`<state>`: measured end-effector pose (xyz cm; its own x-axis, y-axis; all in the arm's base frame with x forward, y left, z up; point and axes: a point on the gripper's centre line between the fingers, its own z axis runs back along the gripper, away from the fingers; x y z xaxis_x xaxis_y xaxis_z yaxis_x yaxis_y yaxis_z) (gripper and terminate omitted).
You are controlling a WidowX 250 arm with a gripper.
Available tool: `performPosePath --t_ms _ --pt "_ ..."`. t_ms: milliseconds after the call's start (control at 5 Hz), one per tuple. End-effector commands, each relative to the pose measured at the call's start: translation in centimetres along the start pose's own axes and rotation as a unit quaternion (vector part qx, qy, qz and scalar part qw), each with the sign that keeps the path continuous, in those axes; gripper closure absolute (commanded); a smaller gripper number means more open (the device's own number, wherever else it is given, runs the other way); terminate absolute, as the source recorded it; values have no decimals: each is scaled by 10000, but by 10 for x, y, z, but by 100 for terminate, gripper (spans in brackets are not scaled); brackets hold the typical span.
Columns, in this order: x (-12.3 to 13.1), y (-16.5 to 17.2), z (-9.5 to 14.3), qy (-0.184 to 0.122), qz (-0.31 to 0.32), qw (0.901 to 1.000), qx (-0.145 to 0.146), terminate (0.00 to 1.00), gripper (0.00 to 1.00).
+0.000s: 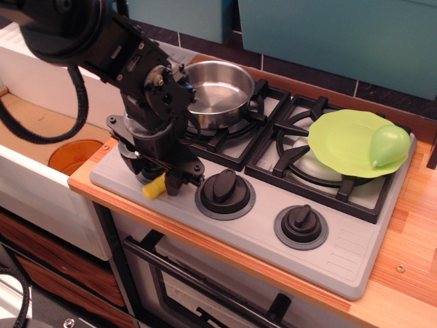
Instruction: Put smallpear on plate and fry in pot or pan on stove
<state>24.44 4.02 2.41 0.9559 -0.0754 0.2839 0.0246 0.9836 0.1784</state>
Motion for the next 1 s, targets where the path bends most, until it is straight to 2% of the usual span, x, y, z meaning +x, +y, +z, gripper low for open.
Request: performPosePath --t_ms 0,400,600,800 --pt "7 -3 10 296 -109 9995 -99 0 100" --pt "15 1 25 395 -139 9991 -45 0 100" --pt "21 2 38 482 -160 9987 27 0 100" --pt "30 9 62 636 -239 9976 110 0 100"
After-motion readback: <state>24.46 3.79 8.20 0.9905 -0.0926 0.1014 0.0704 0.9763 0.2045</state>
